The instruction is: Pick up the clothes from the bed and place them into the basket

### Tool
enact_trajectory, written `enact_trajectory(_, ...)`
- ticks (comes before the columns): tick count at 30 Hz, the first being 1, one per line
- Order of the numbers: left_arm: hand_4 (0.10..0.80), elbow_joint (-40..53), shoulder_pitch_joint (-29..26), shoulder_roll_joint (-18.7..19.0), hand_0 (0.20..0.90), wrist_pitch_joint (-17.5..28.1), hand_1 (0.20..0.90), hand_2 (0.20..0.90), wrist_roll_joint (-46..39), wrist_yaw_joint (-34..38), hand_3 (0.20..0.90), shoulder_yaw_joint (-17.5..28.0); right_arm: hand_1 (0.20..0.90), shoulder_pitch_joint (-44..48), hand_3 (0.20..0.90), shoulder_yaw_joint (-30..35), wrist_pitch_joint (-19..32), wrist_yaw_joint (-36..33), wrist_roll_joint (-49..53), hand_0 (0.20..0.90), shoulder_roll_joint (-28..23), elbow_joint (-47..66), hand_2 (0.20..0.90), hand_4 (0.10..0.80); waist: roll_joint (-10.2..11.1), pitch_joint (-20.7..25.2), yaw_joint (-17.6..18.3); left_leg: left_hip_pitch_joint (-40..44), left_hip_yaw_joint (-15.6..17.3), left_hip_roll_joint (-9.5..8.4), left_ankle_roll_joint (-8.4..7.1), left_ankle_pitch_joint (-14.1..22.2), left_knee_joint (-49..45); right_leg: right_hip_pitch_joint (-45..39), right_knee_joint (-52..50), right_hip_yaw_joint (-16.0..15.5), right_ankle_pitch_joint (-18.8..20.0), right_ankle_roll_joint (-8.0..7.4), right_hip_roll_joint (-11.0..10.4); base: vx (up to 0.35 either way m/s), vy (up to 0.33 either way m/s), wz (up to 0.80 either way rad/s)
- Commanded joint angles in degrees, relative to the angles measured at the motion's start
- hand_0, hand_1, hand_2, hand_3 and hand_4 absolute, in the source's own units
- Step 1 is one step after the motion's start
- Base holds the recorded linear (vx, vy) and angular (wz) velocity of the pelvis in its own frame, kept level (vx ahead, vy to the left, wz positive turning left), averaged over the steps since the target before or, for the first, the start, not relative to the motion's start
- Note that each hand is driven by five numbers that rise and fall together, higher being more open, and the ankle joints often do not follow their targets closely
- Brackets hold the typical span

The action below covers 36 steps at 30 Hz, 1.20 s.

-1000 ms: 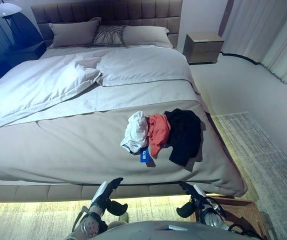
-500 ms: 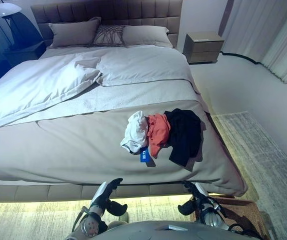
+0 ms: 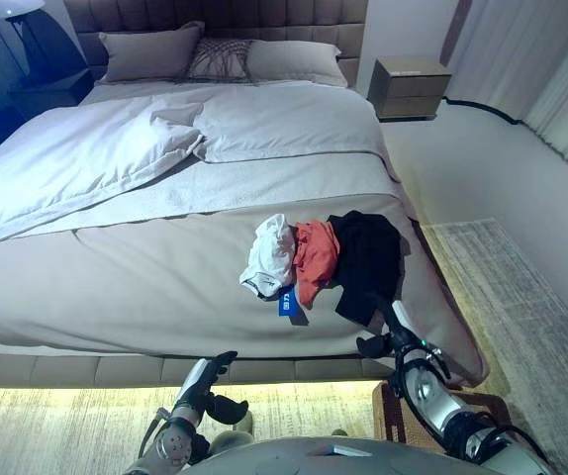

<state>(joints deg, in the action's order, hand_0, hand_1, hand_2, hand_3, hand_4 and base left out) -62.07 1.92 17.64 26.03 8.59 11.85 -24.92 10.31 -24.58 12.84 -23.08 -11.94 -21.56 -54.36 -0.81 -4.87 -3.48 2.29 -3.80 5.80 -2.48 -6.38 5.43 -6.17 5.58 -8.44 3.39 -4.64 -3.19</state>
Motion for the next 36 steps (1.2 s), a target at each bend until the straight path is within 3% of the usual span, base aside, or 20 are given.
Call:
enact_trajectory(1, 0.800, 5.47, -5.76, 3.72, 0.900, 3.65, 0.900, 0.900, -4.49, 0.28, 0.900, 2.53, 0.900, 8.54, 0.900, 2.99, -1.09, -5.65, 1.68, 0.900, -3.17, 4.15, 0.900, 0.800, 2.59, -2.33, -1.15, 6.77, 1.75, -1.37, 1.13, 9.22, -0.50, -3.28, -3.16, 1.70, -5.63, 0.17, -3.36, 0.084, -0.045, 0.02)
enact_trajectory(7, 0.800, 16.03, -7.40, 6.31, 0.900, 3.57, 0.900, 0.900, -14.53, -2.70, 0.900, 3.61, 0.900, 16.56, 0.900, 6.42, -5.76, -9.98, 6.13, 0.900, -7.00, 3.11, 0.900, 0.800, 1.81, -7.54, -2.35, -1.59, -0.16, -1.33, 0.87, 10.86, -11.20, 4.06, -12.49, 1.36, -8.37, 2.46, -3.49, -0.064, -0.038, 0.01)
enact_trajectory(10, 0.800, 21.27, -12.14, 6.81, 0.900, 4.56, 0.900, 0.900, -19.22, -2.67, 0.900, 2.66, 0.900, 26.89, 0.900, 4.77, -8.10, -12.77, 7.17, 0.900, -9.42, 3.11, 0.900, 0.800, 0.96, -14.70, -2.41, -11.06, -1.48, -2.56, 0.75, 11.56, -19.78, 13.02, -20.42, 1.55, -9.51, 3.77, -3.36, -0.435, 0.009, 0.06)
enact_trajectory(14, 0.800, 30.47, -12.47, 8.07, 0.900, 5.22, 0.900, 0.900, -21.80, -0.69, 0.900, 1.27, 0.900, 34.53, 0.900, 4.00, -8.99, -15.51, 8.29, 0.900, -15.02, 5.78, 0.900, 0.800, 0.18, -19.22, -2.60, -20.71, -1.52, -4.22, 1.16, 12.87, -28.63, 22.64, -29.21, 1.68, -11.23, 5.03, -3.23, -0.224, 0.049, -0.01)
enact_trajectory(23, 0.800, 45.47, -14.01, 11.90, 0.900, 7.79, 0.900, 0.900, -28.18, -1.27, 0.900, 1.59, 0.900, 48.28, 0.900, 1.74, -11.20, -15.33, 9.71, 0.900, -23.90, 3.89, 0.900, 0.800, -2.03, -23.75, -4.31, -36.95, -1.55, -7.66, 3.14, 17.58, -45.62, 38.45, -47.12, 1.53, -15.66, 6.17, -4.88, -0.124, 0.018, 0.13)
enact_trajectory(30, 0.800, 51.98, -15.69, 13.60, 0.900, 9.56, 0.900, 0.900, -30.60, 2.08, 0.900, 1.51, 0.900, 58.76, 0.900, -4.15, -13.70, -12.67, 8.63, 0.900, -27.67, -1.51, 0.900, 0.800, -3.94, -24.92, -5.57, -46.74, -1.67, -9.55, 4.51, 20.88, -56.61, 48.56, -57.26, 1.53, -18.32, 7.24, -5.38, -0.027, -0.022, 0.06)
enact_trajectory(31, 0.800, 52.74, -15.61, 13.92, 0.900, 10.15, 0.900, 0.900, -30.67, 2.79, 0.900, 1.57, 0.900, 60.24, 0.900, -5.25, -14.55, -12.37, 8.31, 0.900, -28.19, -2.40, 0.900, 0.800, -4.25, -24.92, -5.99, -47.60, -1.79, -9.86, 4.75, 23.00, -58.79, 49.55, -59.29, 1.78, -20.09, 6.94, -5.26, 0.058, -0.059, 0.05)
enact_trajectory(36, 0.800, 56.70, -14.87, 15.33, 0.900, 10.75, 0.900, 0.900, -30.63, 4.72, 0.900, 3.03, 0.900, 66.28, 0.900, -9.09, -18.78, -8.20, 8.51, 0.900, -30.08, -7.11, 0.900, 0.800, -5.34, -24.92, -7.43, -54.67, -2.09, -11.03, 5.44, 24.00, -64.60, 56.43, -65.16, 1.57, -21.30, 7.42, -5.14, 0.013, -0.060, 0.10)
